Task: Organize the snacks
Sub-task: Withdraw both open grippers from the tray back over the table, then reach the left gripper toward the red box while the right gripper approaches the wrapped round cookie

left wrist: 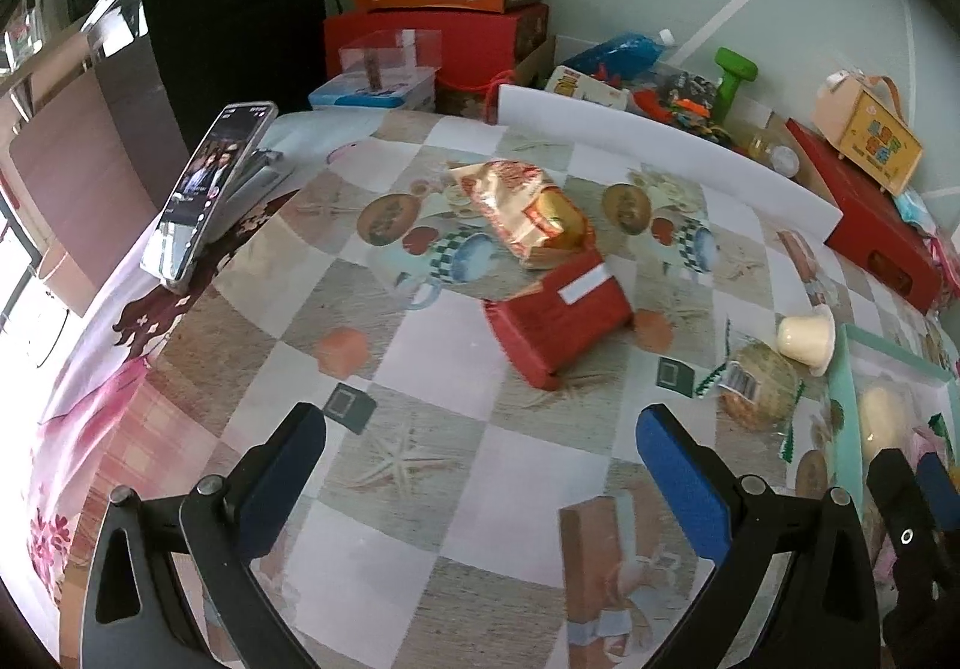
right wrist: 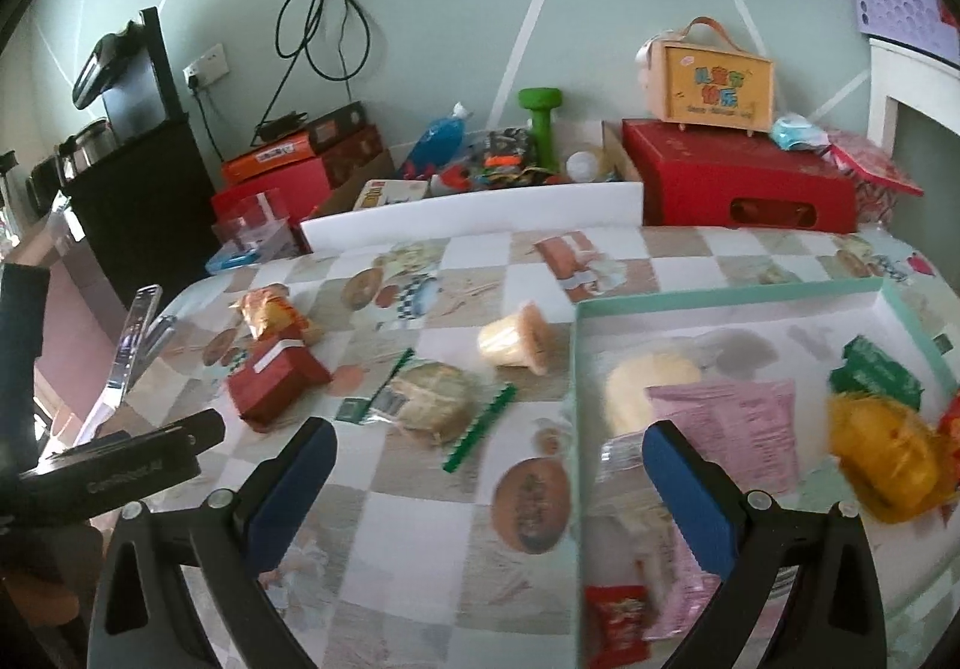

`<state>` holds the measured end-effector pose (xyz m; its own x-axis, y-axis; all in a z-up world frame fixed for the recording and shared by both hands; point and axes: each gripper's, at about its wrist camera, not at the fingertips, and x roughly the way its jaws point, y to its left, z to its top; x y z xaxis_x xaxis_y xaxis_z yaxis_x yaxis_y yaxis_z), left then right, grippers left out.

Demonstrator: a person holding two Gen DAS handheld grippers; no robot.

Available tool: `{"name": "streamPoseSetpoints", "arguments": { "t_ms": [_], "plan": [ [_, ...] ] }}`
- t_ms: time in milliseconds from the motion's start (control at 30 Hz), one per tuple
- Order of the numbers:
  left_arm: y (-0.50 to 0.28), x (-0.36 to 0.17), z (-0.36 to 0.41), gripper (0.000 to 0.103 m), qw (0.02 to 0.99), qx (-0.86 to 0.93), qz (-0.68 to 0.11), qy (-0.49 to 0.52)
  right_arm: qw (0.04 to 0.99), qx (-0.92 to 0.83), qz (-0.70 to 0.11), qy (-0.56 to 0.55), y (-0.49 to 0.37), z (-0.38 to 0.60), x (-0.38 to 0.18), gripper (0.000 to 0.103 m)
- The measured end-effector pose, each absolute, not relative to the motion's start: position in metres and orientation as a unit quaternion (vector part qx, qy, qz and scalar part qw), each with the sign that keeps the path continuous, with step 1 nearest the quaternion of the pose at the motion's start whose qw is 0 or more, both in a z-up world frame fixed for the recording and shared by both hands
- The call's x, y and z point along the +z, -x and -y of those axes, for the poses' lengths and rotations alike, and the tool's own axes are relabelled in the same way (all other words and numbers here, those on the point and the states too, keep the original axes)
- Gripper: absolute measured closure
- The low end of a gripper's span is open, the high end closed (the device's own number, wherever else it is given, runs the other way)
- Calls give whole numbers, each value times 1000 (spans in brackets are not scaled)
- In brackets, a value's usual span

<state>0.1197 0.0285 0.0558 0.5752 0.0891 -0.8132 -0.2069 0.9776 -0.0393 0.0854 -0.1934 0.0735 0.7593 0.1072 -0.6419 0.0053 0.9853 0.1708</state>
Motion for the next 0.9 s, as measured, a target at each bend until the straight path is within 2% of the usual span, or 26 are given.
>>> {"name": "streamPoseSetpoints", "arguments": {
  "t_ms": [900],
  "plan": [
    [-153, 54, -50, 0, 883, 69, -454, 99, 941, 52, -332, -26, -102, 150, 65, 0]
  ]
}}
